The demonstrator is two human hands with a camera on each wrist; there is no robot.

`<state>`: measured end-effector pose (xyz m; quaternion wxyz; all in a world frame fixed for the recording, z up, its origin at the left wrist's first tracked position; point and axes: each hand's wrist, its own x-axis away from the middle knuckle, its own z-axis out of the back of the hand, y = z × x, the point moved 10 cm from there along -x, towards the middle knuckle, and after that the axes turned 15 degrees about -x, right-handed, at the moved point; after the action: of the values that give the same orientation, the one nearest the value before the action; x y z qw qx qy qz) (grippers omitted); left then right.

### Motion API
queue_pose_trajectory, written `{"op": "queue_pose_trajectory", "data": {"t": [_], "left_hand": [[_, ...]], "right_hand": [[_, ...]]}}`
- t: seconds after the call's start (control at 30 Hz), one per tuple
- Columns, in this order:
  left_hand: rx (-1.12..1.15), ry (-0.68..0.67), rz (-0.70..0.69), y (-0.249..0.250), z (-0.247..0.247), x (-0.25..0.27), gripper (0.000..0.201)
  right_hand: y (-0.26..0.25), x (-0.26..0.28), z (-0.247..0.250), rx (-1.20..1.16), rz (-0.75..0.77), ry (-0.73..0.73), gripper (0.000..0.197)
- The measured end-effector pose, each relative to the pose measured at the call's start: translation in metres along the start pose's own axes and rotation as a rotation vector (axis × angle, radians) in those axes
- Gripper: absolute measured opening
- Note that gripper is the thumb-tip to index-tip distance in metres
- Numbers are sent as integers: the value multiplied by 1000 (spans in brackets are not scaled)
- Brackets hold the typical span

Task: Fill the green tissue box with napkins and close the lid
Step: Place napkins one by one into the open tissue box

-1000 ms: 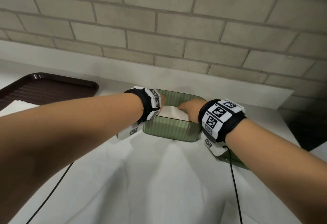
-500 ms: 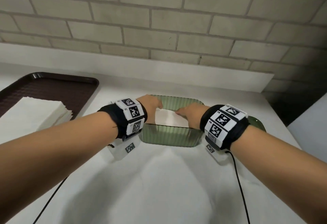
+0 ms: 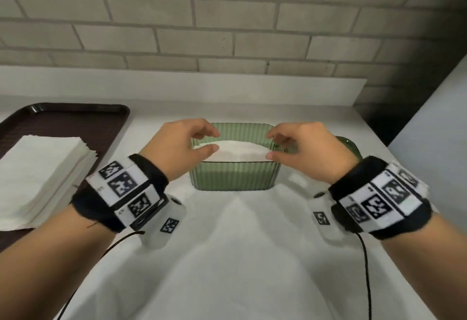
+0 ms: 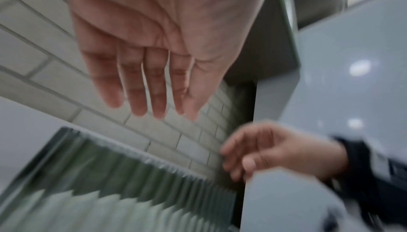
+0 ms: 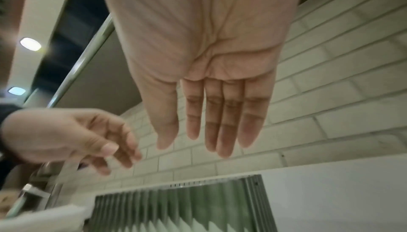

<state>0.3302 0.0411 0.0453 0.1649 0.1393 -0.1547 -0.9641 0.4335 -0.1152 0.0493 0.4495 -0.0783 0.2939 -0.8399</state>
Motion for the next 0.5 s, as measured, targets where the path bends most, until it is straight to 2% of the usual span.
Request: {"op": "queue_pose_trajectory", "data": {"t": [0.1, 0.17, 0.23, 0.37, 0.47, 0.5], "left_hand": [[176, -72, 74, -13, 2, 35, 11], [296, -123, 127, -20, -4, 59, 14], [304, -195, 143, -18, -20, 82, 17], [186, -477, 34, 12, -78, 119, 25], [49, -638, -130, 40, -115, 132, 37], [4, -662, -180, 50, -122, 133, 49]], "right_hand": [[10, 45, 8, -174, -13, 56, 29], [25, 72, -6, -192, -76, -16, 32], [44, 99, -24, -169, -161, -112, 39], [68, 145, -49, -159, -286, -219, 51], [79, 168, -44, -186, -343, -148, 56], [83, 174, -42, -188, -363, -134, 58]]}}
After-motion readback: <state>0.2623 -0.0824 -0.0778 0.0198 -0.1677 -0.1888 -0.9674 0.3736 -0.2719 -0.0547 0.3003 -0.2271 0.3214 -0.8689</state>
